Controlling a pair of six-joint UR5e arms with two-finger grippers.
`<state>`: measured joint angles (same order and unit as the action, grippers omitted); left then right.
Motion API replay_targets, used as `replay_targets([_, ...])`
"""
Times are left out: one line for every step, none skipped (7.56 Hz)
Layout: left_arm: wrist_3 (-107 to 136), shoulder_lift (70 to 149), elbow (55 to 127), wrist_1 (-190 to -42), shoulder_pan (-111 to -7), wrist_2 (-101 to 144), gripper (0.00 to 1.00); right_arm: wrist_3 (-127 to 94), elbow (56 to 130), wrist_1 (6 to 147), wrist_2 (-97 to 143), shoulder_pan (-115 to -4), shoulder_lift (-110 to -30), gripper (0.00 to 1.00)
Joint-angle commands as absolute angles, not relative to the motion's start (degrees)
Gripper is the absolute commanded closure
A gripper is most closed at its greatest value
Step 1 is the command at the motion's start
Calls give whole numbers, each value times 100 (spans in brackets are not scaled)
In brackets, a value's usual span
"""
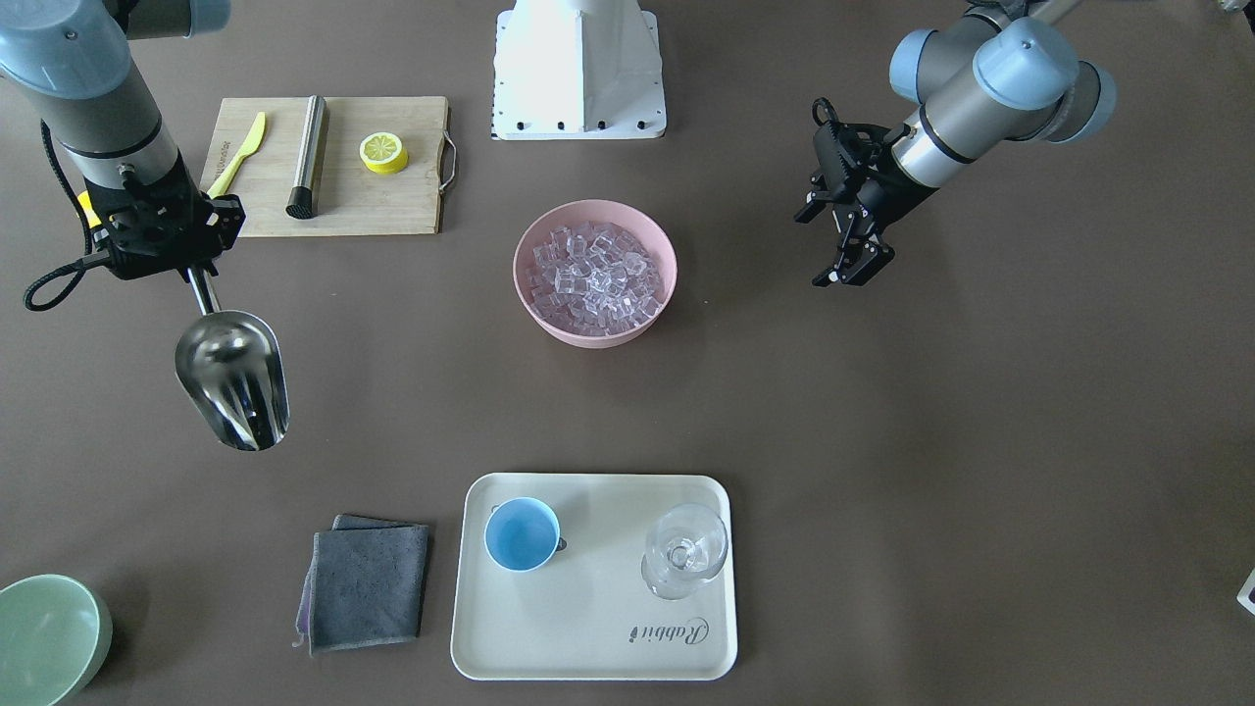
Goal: Put ice in cup with scoop
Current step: 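Lift the scoop toward the pink bowl while the left arm moves beside it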
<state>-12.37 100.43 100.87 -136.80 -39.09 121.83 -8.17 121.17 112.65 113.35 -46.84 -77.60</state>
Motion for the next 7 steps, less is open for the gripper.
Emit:
replay_targets([-1230, 10326, 9757, -14009, -3623, 11831, 2, 35, 12454, 13210, 10989, -4606, -6729, 100])
replay_targets([-1230, 10432, 9669, -14018, -3586, 11821, 2, 35, 12463, 13993, 10586, -4275, -6245, 100])
replay_targets([-1230, 10554, 9511, -14184, -3586, 11821, 1, 435, 12463, 14697, 10138, -3906, -5770, 100])
replay_targets([-1230, 10582, 9458, -14281, -3586, 11821, 2, 1257, 12437, 15357, 10021, -3737, -5270, 100])
replay_targets([-1230, 10591, 9448, -14291, -3534, 11821, 1, 1570, 12428, 15755, 9941, -3466, -4934, 100])
replay_targets([-1222, 10617, 9448, -14291, -3455, 11769, 1, 1573, 12228, 15994, 9784, -3211, -4635, 100])
replay_targets([-1230, 10626, 9440, -14369, -3437, 11742, 1, 1573, 11686, 16492, 9747, -3121, -4049, 100])
